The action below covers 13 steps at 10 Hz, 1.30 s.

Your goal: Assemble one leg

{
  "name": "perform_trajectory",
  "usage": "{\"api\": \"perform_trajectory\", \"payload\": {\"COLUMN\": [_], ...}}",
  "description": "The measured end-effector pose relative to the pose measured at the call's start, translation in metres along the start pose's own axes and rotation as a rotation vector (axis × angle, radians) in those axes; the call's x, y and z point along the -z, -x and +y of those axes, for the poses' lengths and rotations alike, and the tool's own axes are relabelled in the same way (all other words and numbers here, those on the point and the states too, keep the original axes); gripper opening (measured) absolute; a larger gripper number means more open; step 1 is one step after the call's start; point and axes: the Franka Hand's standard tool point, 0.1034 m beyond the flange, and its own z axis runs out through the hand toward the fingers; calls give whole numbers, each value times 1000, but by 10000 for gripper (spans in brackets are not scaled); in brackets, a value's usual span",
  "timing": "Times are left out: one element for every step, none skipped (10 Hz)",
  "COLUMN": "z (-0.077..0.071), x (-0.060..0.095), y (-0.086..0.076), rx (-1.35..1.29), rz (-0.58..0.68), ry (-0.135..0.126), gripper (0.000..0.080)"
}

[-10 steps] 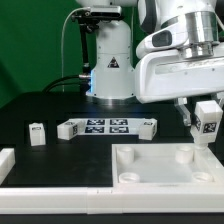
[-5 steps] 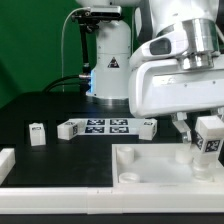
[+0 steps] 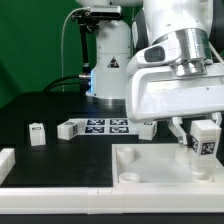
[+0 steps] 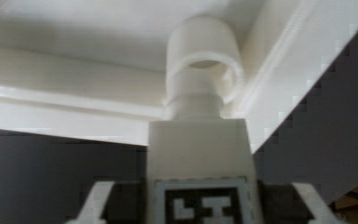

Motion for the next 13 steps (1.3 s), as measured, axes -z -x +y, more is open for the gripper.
{"api": "perform_trajectory", "payload": {"z": [-3, -6, -8, -7, -5, -3, 0, 1, 1, 2, 4, 4, 4], "x": [0, -1, -1, -1, -3, -7, -10, -12, -13, -13, -15, -15, -15], "y": [0, 2, 1, 2, 3, 8, 12, 14, 15, 16, 18, 18, 18], "rx": [-1, 2, 2, 5, 4, 6, 5, 3, 3, 2, -1, -2, -2], "rz": [-1, -3, 4, 9, 14, 10, 10, 10, 11, 16, 17, 17, 17], "ry": [-2, -5, -4, -3, 0, 2, 4, 5, 6, 8, 10, 10, 10], "gripper": [290, 290, 290, 290, 290, 290, 290, 290, 290, 290, 290, 290, 290]}}
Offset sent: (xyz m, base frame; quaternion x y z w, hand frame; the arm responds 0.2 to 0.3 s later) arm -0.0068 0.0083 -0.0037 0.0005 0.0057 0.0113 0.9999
